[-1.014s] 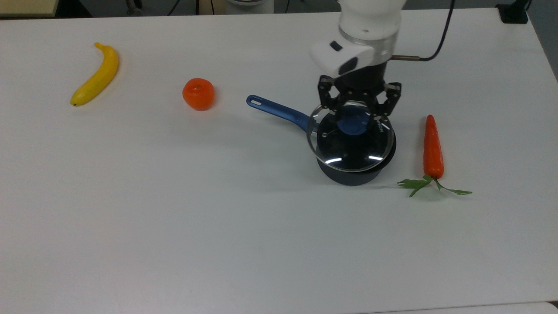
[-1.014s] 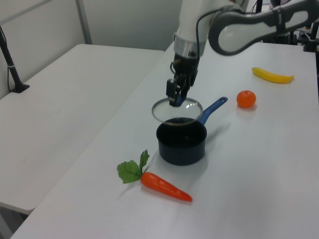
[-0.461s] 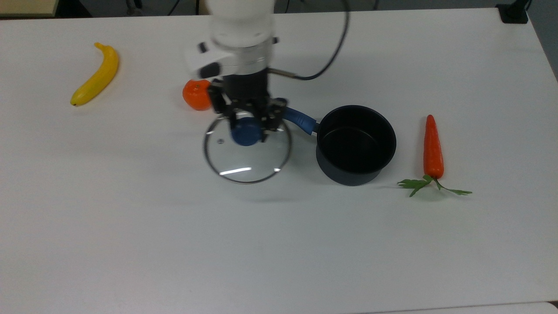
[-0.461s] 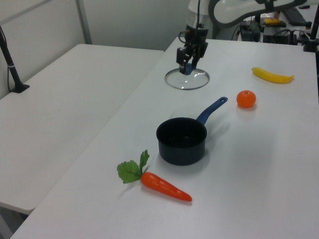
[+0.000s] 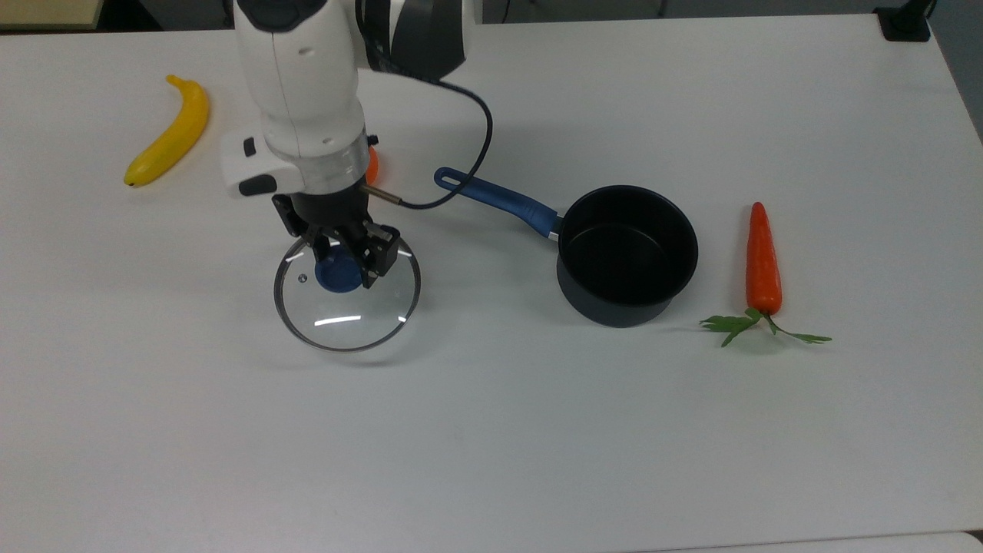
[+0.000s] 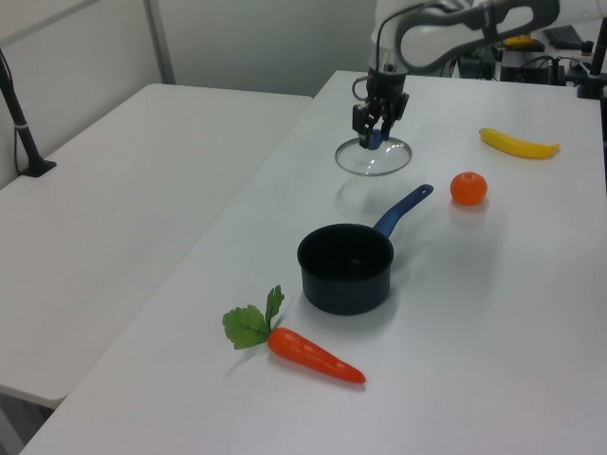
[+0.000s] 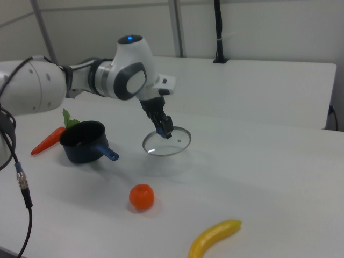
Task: Open lid
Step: 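Lower the glass lid onto the table and open the gripper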
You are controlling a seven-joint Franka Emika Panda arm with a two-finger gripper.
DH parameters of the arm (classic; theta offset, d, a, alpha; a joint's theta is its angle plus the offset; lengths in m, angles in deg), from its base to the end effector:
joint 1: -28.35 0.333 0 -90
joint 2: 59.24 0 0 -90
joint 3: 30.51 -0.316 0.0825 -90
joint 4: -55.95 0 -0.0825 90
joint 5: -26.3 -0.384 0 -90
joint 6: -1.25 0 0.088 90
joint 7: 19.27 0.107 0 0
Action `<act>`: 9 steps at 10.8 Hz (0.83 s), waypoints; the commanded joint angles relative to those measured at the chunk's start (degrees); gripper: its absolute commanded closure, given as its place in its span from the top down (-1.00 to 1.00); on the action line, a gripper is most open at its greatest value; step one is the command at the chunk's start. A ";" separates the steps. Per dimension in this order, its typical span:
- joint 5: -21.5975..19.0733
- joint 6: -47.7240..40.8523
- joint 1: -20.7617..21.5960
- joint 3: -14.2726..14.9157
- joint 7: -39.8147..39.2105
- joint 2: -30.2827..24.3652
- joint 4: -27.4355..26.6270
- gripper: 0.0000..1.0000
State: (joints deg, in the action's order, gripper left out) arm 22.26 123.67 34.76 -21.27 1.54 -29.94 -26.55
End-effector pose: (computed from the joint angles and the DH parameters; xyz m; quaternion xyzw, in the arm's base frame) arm 0.7195 -0.0112 0.4168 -0.9738 0.2059 -0.0958 0.0083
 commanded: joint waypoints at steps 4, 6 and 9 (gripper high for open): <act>-0.26 5.55 -0.53 -0.36 0.02 3.21 -3.19 -0.05; -0.26 8.16 -0.61 -0.36 0.11 4.97 -3.18 -0.05; -0.26 9.33 -1.14 -0.44 0.28 6.12 -3.36 -0.01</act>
State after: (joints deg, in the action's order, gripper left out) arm 22.05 131.38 34.15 -21.31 1.60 -24.32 -28.79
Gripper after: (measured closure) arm 0.379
